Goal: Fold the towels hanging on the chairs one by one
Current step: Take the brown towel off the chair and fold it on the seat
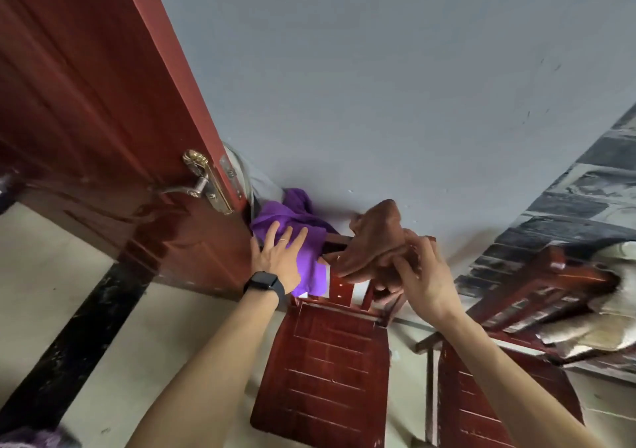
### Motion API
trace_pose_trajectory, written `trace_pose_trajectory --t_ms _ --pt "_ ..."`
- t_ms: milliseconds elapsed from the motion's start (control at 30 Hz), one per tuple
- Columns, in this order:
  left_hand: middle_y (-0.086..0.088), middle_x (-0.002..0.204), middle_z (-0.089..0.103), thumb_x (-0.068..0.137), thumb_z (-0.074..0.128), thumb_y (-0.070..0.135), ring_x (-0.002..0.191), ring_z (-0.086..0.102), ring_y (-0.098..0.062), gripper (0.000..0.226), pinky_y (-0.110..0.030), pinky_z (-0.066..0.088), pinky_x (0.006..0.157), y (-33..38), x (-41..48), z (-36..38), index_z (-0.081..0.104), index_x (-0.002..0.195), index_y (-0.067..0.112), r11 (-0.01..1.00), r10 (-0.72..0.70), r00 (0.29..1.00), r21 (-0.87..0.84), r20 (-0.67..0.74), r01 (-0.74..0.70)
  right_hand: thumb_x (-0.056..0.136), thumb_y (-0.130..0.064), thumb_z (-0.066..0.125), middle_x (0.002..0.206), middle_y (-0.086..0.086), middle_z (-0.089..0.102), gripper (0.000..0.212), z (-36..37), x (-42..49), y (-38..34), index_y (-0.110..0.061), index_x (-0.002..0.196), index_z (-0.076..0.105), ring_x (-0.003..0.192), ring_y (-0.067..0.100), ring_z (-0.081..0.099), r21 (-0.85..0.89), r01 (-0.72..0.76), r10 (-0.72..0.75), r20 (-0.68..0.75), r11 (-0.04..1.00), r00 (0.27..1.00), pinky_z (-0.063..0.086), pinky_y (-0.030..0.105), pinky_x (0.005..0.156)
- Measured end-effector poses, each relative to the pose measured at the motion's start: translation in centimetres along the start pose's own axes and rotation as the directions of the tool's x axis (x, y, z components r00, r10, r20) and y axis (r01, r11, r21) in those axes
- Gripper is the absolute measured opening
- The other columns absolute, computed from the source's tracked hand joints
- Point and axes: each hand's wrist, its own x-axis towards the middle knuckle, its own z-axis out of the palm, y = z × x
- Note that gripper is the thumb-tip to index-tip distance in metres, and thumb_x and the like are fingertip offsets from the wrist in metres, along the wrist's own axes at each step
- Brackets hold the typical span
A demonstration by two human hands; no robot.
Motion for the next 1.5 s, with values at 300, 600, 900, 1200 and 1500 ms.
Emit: trace_pose_trajectory --t_ms 300,600,900,1200,1500 --pt "0.014 0.117 0.068 0.09 0.057 0.045 0.115 0.06 -0.007 0.032 -0.033 0.045 0.103 7.3 -9.5 -3.9 0.067 0.117 0.033 0.556 0.198 0.979 -0.818 -0.041 -0.147 0.096 -0.028 0.062 0.091 -0.012 0.067 0.013 -6.8 -14.8 0.3 -0.029 0.109 0.06 0.08 0.005 0.062 0.395 -0.182 0.159 0.092 0.9 0.983 0.051 0.02 0.075" --pt "0.01 0.092 0.074 0.085 0.071 0.036 0.082 0.068 -0.003 0.028 -0.028 0.053 0.076 14.4 -24.5 1.5 0.068 0.112 0.029 0.588 0.354 0.935 -0.786 0.037 -0.191 0.098 -0.028 0.061 0.091 -0.008 0.073 0.006 -5.9 -25.2 4.2 -0.029 0.1 0.066 0.085 0.005 0.068 0.355 -0.368 0.346 0.126 0.86 0.93 0.05 0.016 0.071" --pt "-0.001 0.074 0.069 0.09 0.069 0.033 0.048 0.058 -0.002 0.016 -0.015 0.045 0.046 9.2 -25.7 -4.4 0.072 0.093 0.018 0.58 0.152 0.985 -0.799 -0.087 -0.16 0.098 -0.029 0.06 0.094 -0.014 0.068 0.014 -9.1 -29.6 2.3 -0.036 0.105 0.07 0.085 0.0 0.062 0.016 -0.291 0.292 -0.069 0.957 0.954 0.042 0.005 0.065" --pt "0.003 0.077 0.07 0.085 0.063 0.058 0.077 0.063 -0.013 0.043 -0.029 0.045 0.069 7.2 -25.7 -7.4 0.073 0.085 0.017 0.627 0.176 0.984 -0.772 0.003 -0.109 0.094 -0.025 0.063 0.117 -0.001 0.066 0.017 -8.8 -29.7 -0.8 -0.028 0.104 0.076 0.114 0.025 0.052 -0.195 -0.191 0.109 -0.365 0.962 0.924 0.03 0.029 0.1" --pt "0.002 0.077 0.068 0.087 0.073 0.03 0.069 0.063 -0.006 0.023 -0.02 0.05 0.063 6.3 -26.0 -11.7 0.07 0.1 0.011 0.403 0.407 0.91 -0.879 -0.079 -0.257 0.093 -0.041 0.064 0.124 -0.016 0.064 0.044 -5.8 -29.3 -6.7 -0.031 0.135 0.055 0.11 0.009 0.063 -0.041 -0.199 0.188 -0.188 0.979 0.964 0.052 0.033 0.091"
